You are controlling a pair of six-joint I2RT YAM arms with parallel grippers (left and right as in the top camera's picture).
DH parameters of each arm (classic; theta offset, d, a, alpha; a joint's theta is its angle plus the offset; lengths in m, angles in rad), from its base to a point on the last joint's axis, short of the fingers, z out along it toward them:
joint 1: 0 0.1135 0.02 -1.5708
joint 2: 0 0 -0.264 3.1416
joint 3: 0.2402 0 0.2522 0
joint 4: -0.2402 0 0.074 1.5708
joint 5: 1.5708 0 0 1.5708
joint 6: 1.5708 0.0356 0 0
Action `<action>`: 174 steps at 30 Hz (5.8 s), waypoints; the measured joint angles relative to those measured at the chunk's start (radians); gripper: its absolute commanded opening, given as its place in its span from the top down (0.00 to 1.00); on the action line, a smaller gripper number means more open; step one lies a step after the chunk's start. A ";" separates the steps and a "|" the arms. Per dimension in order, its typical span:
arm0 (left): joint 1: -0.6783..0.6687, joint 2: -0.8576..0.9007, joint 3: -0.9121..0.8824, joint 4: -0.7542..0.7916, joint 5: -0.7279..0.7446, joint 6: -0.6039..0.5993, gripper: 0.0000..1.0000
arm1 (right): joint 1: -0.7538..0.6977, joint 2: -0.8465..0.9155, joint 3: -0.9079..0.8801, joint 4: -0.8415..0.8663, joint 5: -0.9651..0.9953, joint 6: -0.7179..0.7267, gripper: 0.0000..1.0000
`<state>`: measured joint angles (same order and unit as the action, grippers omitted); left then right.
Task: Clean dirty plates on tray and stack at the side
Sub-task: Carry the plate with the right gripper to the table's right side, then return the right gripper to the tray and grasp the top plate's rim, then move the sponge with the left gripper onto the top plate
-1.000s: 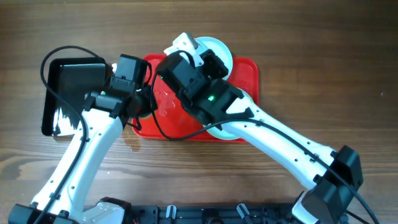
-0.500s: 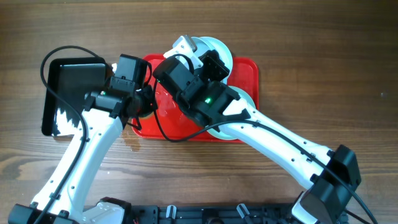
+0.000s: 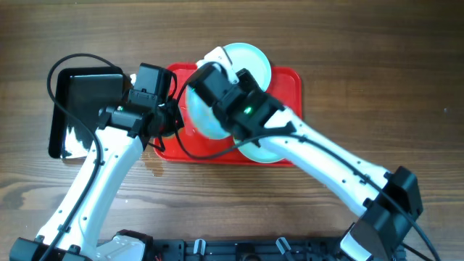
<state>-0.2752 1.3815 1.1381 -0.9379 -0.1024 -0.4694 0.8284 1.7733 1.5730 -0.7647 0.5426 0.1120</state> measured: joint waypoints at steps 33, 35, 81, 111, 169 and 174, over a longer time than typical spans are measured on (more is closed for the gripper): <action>0.000 0.000 0.000 0.010 0.000 0.000 0.96 | -1.238 0.009 -0.323 0.128 -0.712 0.259 0.56; 0.000 0.000 0.000 0.010 0.000 0.000 0.96 | -1.239 0.009 -0.336 0.143 -0.720 0.282 0.32; 0.000 0.000 0.000 0.010 0.000 0.000 0.96 | -0.546 0.533 0.234 0.064 -0.769 0.152 0.52; 0.000 0.174 0.000 0.111 -0.001 0.000 0.96 | -0.293 0.549 0.233 -0.046 -0.853 0.293 0.96; -0.018 0.525 0.020 0.278 -0.241 0.104 0.96 | -0.288 0.538 0.193 -0.146 -0.943 0.223 0.96; -0.052 0.521 0.037 0.249 -0.253 0.086 0.96 | -0.288 0.538 0.191 -0.148 -0.943 0.222 0.96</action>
<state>-0.3271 1.9022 1.1755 -0.6884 -0.3550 -0.3832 0.5407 2.3112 1.7638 -0.9123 -0.4007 0.3344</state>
